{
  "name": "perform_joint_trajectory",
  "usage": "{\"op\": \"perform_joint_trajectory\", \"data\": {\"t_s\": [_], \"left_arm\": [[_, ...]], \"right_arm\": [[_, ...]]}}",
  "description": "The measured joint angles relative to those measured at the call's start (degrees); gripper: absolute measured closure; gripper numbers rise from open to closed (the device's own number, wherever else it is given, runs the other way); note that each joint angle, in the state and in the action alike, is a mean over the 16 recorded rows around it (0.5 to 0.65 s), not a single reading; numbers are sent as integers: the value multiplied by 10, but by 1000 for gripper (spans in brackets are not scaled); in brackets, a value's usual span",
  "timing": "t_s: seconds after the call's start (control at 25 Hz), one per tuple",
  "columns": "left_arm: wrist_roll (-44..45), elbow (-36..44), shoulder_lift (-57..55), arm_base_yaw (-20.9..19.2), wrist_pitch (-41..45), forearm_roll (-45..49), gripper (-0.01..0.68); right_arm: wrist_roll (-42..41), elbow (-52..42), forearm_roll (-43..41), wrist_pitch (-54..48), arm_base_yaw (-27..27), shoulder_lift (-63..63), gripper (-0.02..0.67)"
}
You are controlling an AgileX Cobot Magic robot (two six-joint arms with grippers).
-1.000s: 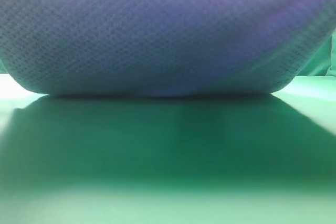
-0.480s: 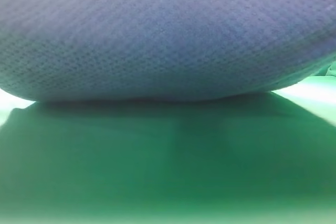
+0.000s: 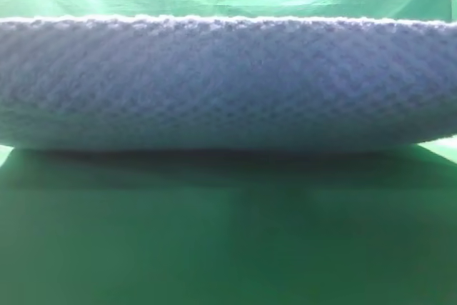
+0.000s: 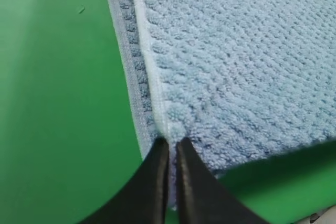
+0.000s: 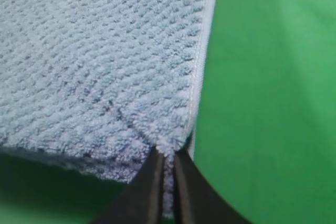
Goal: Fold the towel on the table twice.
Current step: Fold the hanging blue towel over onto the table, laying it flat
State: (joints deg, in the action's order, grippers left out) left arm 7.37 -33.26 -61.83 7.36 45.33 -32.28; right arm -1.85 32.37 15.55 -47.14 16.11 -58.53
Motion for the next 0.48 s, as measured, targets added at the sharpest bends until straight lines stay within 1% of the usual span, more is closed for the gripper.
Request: {"op": "perform_joint_trajectory", "data": {"t_s": [0.24,0.48], "left_arm": [[0,10,3,0,-25,-8,673],[0,6,-8,0,-61,-13,673]], "right_arm": [[-4,-12,7,17,0,11,649],[-5,8,6,42,0,-5,649]]}}
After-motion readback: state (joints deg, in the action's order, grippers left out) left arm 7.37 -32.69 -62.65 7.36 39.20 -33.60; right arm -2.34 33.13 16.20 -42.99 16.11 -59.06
